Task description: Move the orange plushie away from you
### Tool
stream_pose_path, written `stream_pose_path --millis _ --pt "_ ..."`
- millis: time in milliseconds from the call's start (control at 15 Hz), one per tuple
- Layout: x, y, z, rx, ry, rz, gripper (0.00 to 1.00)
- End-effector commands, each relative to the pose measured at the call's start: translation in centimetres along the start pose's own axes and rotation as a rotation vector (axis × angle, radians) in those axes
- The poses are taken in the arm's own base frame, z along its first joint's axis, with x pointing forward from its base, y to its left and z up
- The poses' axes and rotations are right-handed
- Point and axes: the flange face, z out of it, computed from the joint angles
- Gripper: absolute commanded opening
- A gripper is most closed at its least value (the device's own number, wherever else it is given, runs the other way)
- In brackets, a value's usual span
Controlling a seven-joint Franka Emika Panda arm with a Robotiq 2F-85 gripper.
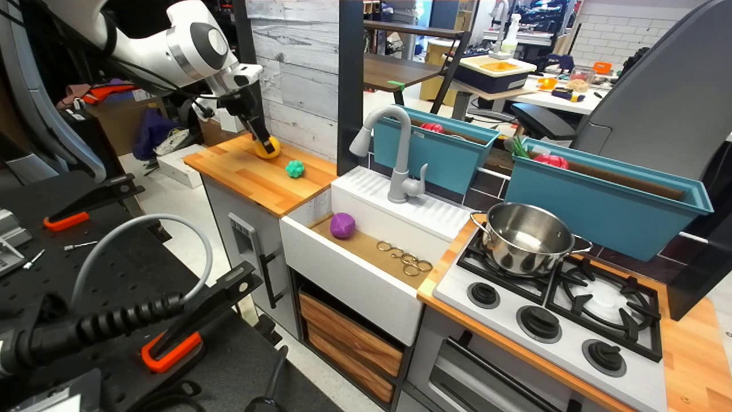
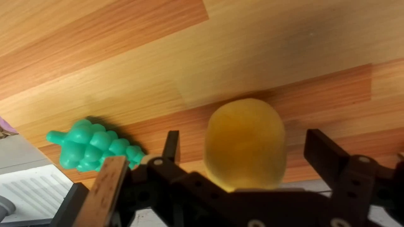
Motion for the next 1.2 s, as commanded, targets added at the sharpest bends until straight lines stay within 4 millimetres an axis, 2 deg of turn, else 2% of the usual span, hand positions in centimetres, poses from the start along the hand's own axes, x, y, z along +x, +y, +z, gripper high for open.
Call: stream_pose_path --millis 0,200,400,600,933,1000,1133 --pt "0.4 -0.1 -1.2 0.032 -0.083 -0.073 1.00" --pt "0.6 0.0 -3.0 0.124 -0.173 -0.208 1.00" --pt "1.0 1.1 -5.1 0.176 -0.272 -0.306 1.00" --pt "1.6 3.9 -8.3 0.149 -0.400 -0.366 1.00" --pt "1.8 10.5 -13.2 -0.005 -0.602 -0.367 1.00" --pt "2.7 7.6 -10.8 0.014 -0.524 -0.352 1.00" --pt "3.3 8.4 -11.8 0.006 -0.526 -0.345 1.00"
